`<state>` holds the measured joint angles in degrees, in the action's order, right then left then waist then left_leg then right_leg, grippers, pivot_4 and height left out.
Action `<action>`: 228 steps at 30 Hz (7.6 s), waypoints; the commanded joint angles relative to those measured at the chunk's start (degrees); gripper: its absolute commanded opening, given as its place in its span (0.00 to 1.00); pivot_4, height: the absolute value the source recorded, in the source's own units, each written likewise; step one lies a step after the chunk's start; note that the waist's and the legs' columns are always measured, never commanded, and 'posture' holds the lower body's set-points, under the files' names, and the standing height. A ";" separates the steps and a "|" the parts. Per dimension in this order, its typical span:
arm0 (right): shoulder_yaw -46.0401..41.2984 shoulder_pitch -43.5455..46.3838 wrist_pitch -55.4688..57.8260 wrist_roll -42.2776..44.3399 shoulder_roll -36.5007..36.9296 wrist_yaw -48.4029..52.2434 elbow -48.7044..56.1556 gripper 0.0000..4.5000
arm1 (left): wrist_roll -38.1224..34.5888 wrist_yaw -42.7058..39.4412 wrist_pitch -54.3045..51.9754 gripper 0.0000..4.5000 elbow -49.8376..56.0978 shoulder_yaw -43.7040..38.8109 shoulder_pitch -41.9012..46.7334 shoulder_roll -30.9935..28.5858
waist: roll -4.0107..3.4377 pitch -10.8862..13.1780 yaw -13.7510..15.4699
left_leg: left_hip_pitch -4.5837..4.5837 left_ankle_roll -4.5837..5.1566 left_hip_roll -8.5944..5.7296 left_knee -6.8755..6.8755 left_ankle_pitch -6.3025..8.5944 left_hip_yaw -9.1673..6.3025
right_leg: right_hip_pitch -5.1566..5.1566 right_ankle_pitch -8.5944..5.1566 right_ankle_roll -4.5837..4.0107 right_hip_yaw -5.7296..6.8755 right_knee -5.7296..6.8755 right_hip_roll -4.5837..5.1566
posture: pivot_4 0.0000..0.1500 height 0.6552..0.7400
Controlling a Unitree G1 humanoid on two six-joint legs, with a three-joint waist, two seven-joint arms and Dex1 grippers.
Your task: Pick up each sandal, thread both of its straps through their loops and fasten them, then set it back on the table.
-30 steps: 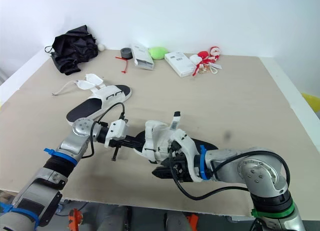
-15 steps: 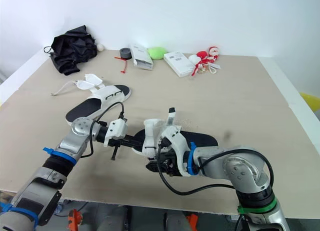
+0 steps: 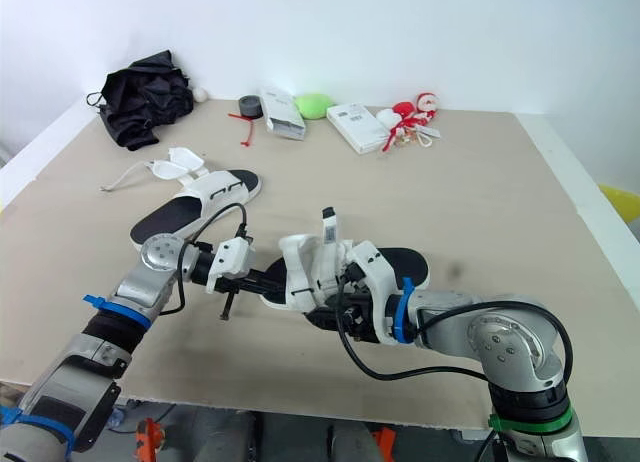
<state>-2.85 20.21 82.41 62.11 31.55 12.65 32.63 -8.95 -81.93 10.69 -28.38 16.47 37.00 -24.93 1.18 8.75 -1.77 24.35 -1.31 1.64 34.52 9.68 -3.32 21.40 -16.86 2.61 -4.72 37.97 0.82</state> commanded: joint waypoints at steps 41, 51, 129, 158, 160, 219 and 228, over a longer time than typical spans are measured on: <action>-0.59 19.06 -11.30 13.56 -7.52 -6.37 -22.55 0.02 | 4.69 -1.15 -0.55 0.00 -5.49 3.77 -0.45 0.43 | 0.08 0.22 -0.46 | 0.14 0.00 -0.04 0.01 -0.02 -0.05 | 0.12 0.01 0.04 0.03 0.06 -0.01 | 1.00 0.98; -5.46 21.03 -11.82 5.59 -8.72 -11.72 -31.64 0.02 | 4.47 -0.56 -0.32 0.00 -4.95 3.98 -1.32 0.12 | 0.08 0.22 -0.61 | 0.12 0.06 -0.01 0.02 -0.31 -0.01 | 0.11 0.30 0.02 0.02 0.07 0.00 | 1.00 0.98; 3.31 30.19 -10.95 -18.83 3.07 21.73 -48.52 0.85 | 4.29 0.00 -0.06 0.00 -5.62 3.38 -0.97 1.08 | -0.42 0.25 -0.43 | 0.09 0.11 -0.11 -0.07 -0.32 0.05 | 0.10 0.20 0.11 0.01 0.07 0.06 | 1.00 0.98; -9.16 35.94 -13.56 -17.39 -1.92 26.52 -47.72 0.01 | 3.93 0.27 -1.43 0.00 -3.12 3.36 -2.54 0.77 | -0.52 0.31 -0.43 | 0.11 0.10 -0.12 -0.07 -0.32 0.02 | 0.09 0.19 0.14 0.04 0.10 0.06 | 1.00 0.98; -9.80 36.67 -15.09 -18.39 -2.76 25.22 -49.62 0.01 | 3.93 0.35 -1.60 0.00 -2.92 3.34 -2.67 0.72 | -0.52 0.31 -0.44 | 0.11 0.10 -0.12 -0.07 -0.32 0.02 | 0.09 0.20 0.14 0.04 0.11 0.06 | 1.00 0.98; 0.93 48.67 -54.29 -45.15 -12.94 39.56 -91.39 0.01 | 3.69 0.64 -4.10 0.00 0.72 3.58 -3.87 -0.20 | -0.83 0.52 -1.16 | -0.23 -0.04 0.02 -0.04 -0.67 0.03 | -0.05 0.62 0.01 -0.07 0.29 -0.18 | 1.00 0.98; 2.94 47.97 -55.02 -47.38 -11.35 46.54 -85.62 0.01 | 3.94 0.49 -3.60 0.00 0.11 3.50 -3.72 -0.21 | -0.86 0.55 -1.11 | -0.11 -0.04 0.01 -0.07 -0.66 0.03 | 0.05 0.58 0.07 -0.07 0.28 -0.18 | 1.00 0.98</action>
<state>0.19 67.33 30.10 15.81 19.18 59.92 -56.17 -8.92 -80.06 7.77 -25.81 16.01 35.64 -24.29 0.31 9.31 -2.88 24.25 -1.35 1.66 34.44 9.02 -3.29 21.47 -16.28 2.68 -4.79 38.25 0.64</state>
